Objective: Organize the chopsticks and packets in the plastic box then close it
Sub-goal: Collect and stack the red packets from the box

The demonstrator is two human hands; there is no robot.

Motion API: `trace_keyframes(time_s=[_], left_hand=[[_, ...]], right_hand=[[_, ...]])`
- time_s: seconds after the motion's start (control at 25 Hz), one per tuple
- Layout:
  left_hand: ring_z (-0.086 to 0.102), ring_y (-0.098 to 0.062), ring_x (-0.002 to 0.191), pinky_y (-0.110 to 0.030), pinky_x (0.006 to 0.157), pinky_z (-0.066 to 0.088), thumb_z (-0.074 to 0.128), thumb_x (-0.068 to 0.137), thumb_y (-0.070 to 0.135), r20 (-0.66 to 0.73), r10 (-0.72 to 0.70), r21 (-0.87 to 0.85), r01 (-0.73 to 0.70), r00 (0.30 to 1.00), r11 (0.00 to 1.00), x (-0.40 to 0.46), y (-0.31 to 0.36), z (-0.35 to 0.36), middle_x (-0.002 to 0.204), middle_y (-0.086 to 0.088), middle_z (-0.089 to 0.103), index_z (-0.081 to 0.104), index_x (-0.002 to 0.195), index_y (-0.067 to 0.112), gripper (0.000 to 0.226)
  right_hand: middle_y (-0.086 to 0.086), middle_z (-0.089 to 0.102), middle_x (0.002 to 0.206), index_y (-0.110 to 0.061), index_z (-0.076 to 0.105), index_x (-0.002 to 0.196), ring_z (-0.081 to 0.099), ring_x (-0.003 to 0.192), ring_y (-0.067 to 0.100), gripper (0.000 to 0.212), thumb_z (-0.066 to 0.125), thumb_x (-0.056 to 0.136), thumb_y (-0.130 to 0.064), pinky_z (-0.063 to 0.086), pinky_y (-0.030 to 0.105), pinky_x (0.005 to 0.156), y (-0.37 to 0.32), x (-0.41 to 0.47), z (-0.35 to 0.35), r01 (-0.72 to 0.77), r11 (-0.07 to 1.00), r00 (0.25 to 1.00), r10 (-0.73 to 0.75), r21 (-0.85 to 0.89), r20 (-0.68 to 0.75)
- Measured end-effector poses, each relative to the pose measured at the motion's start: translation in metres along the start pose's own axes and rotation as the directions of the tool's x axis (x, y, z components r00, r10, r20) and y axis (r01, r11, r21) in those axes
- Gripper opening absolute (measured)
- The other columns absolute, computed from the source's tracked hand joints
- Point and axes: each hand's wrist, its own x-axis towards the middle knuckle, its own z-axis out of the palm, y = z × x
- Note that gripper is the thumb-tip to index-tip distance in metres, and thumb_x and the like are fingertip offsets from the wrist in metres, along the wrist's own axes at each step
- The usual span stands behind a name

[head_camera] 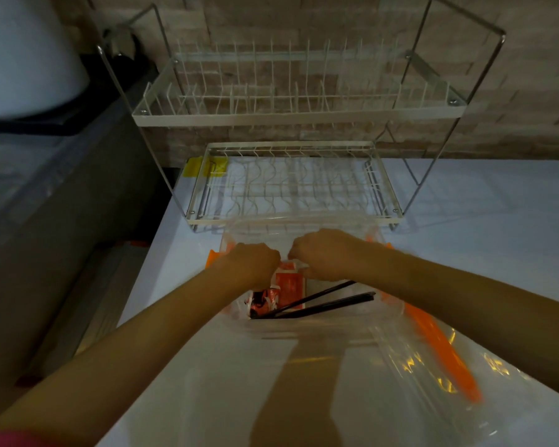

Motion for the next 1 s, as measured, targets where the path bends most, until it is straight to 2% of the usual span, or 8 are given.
trace_keyframes(time_s=[0.08,0.16,0.32,0.52,0.72,0.92,1.0], left_hand=[[0.052,-0.027,0.116,-0.033,0.091,0.041,0.055,0.088,0.020,0.002,-0.027,0.063,0.027,1.000,0.998,0.002,0.004,0.003,0.127,-0.010,0.054,0.043,0.131,0.011,0.046],[0.049,-0.027,0.118,-0.035,0.097,0.037,0.059,0.086,0.028,0.028,-0.036,0.099,0.033,0.999,0.995,0.003,0.005,0.002,0.128,-0.009,0.054,0.042,0.133,0.012,0.052],[0.044,-0.026,0.124,-0.035,0.104,0.030,0.065,0.080,0.034,0.093,-0.042,0.130,0.029,0.995,0.991,0.004,0.008,0.004,0.132,-0.009,0.051,0.035,0.135,0.010,0.067],[0.040,-0.030,0.126,-0.035,0.105,0.027,0.068,0.077,0.032,0.002,-0.026,0.200,0.025,1.000,0.979,0.004,0.011,0.013,0.132,-0.013,0.050,0.028,0.135,0.003,0.076],[0.047,-0.029,0.121,-0.035,0.103,0.029,0.065,0.079,0.026,-0.003,-0.030,0.191,0.030,1.000,0.981,0.008,0.011,0.017,0.127,-0.012,0.055,0.033,0.131,0.004,0.064],[0.045,-0.027,0.123,-0.034,0.105,0.029,0.068,0.077,0.037,0.031,-0.028,0.269,0.018,0.999,0.963,0.010,0.011,0.014,0.131,-0.011,0.051,0.037,0.131,0.006,0.070],[0.044,-0.027,0.124,-0.034,0.105,0.029,0.066,0.078,0.038,0.021,-0.017,0.285,0.010,1.000,0.958,0.010,0.010,0.015,0.131,-0.010,0.050,0.037,0.131,0.006,0.069]], right_hand=[[0.011,0.061,0.119,-0.009,0.057,0.119,0.062,0.102,0.025,0.031,0.047,0.093,-0.024,0.047,0.031,0.072,-0.007,0.015,0.014,-0.022,0.999,0.994,0.024,-0.025,0.103],[0.011,0.062,0.117,-0.009,0.056,0.119,0.063,0.100,0.025,0.032,0.050,0.092,-0.026,0.042,0.029,0.067,-0.010,0.024,0.018,-0.060,0.998,0.986,0.062,-0.019,0.152],[0.013,0.053,0.122,-0.008,0.051,0.123,0.059,0.105,0.027,0.049,0.051,0.089,-0.043,0.044,0.031,0.076,-0.019,0.029,0.018,-0.062,0.996,0.979,0.048,0.062,0.199],[0.015,0.046,0.127,-0.008,0.047,0.127,0.053,0.110,0.028,0.053,0.053,0.088,-0.043,0.045,0.035,0.090,-0.022,0.033,0.024,-0.075,0.993,0.972,0.052,0.091,0.230],[0.015,0.047,0.126,-0.006,0.047,0.125,0.052,0.112,0.028,0.050,0.055,0.088,-0.038,0.044,0.035,0.088,-0.023,0.034,0.025,-0.110,0.987,0.973,0.084,0.116,0.213],[0.015,0.054,0.125,-0.005,0.042,0.127,0.056,0.111,0.027,0.053,0.059,0.087,-0.035,0.044,0.032,0.081,-0.025,0.033,0.024,-0.146,0.971,0.971,0.103,0.192,0.217],[0.014,0.053,0.127,-0.005,0.039,0.130,0.055,0.112,0.028,0.056,0.057,0.087,-0.037,0.045,0.034,0.084,-0.024,0.033,0.022,-0.150,0.970,0.967,0.104,0.193,0.234]])
